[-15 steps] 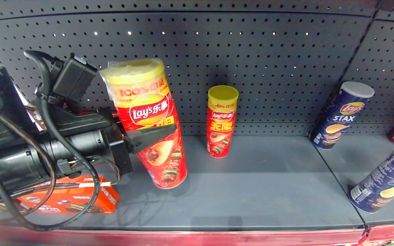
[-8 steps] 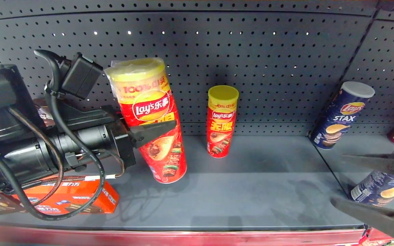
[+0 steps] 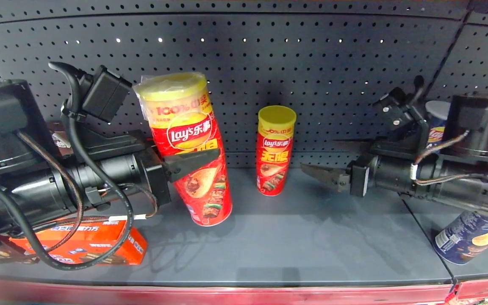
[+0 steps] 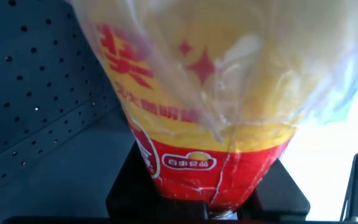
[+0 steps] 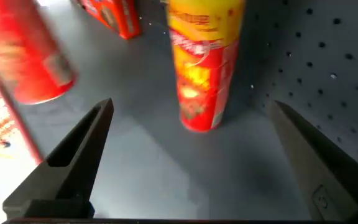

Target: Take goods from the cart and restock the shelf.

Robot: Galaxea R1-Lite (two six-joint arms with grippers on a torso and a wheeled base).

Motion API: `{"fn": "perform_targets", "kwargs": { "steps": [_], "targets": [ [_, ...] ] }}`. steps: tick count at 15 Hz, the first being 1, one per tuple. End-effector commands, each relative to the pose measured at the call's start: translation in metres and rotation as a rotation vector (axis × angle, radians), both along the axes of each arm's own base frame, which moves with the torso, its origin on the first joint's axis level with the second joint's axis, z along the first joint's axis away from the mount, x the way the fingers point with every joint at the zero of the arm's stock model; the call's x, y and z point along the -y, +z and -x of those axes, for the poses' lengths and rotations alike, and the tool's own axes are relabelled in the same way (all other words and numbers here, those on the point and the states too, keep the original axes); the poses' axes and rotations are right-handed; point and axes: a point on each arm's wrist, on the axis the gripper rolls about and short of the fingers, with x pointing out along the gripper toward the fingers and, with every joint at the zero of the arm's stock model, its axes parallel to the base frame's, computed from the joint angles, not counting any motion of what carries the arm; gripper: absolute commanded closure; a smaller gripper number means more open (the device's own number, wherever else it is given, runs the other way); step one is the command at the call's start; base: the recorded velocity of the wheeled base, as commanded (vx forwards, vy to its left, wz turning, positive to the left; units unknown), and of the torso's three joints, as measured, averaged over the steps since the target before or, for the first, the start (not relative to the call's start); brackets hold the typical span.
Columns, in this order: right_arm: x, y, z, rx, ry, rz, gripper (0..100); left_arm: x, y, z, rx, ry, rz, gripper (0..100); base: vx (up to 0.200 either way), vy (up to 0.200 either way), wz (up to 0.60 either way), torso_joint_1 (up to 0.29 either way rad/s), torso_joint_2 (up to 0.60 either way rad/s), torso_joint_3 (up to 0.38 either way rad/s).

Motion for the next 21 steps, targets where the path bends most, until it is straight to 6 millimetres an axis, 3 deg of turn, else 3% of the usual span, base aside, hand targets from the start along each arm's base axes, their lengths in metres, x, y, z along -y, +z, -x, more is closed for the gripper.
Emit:
{"fn": "perform_targets", "kwargs": {
  "steps": [1, 2, 6, 11, 21],
  "targets": [
    [0.003, -0.018, -0.045, 0.000, 0.044, 0.004, 0, 0.000, 0.000, 0.000, -0.001, 0.000, 0.000, 100, 0.000, 0.000, 0.00, 0.000, 0.00, 0.000],
    [0.012, -0.019, -0.062, 0.039, 0.091, -0.003, 0, 0.000, 0.000, 0.000, -0.001, 0.000, 0.000, 100, 0.000, 0.000, 0.00, 0.000, 0.00, 0.000],
    [0.008, -0.023, -0.080, 0.096, 0.294, -0.024, 0, 0.000, 0.000, -0.001, -0.001, -0.002, 0.000, 100, 0.000, 0.000, 0.00, 0.000, 0.00, 0.000],
    [-0.004, -0.027, -0.099, 0.123, 0.350, -0.032, 0, 0.001, -0.002, -0.001, -0.005, -0.002, -0.002, 100, 0.000, 0.000, 0.00, 0.000, 0.00, 0.000],
    [-0.025, -0.066, -0.134, 0.085, 0.398, -0.028, 0, -0.004, 0.004, -0.005, 0.012, 0.009, 0.009, 100, 0.000, 0.000, 0.00, 0.000, 0.00, 0.000]
  ]
}}
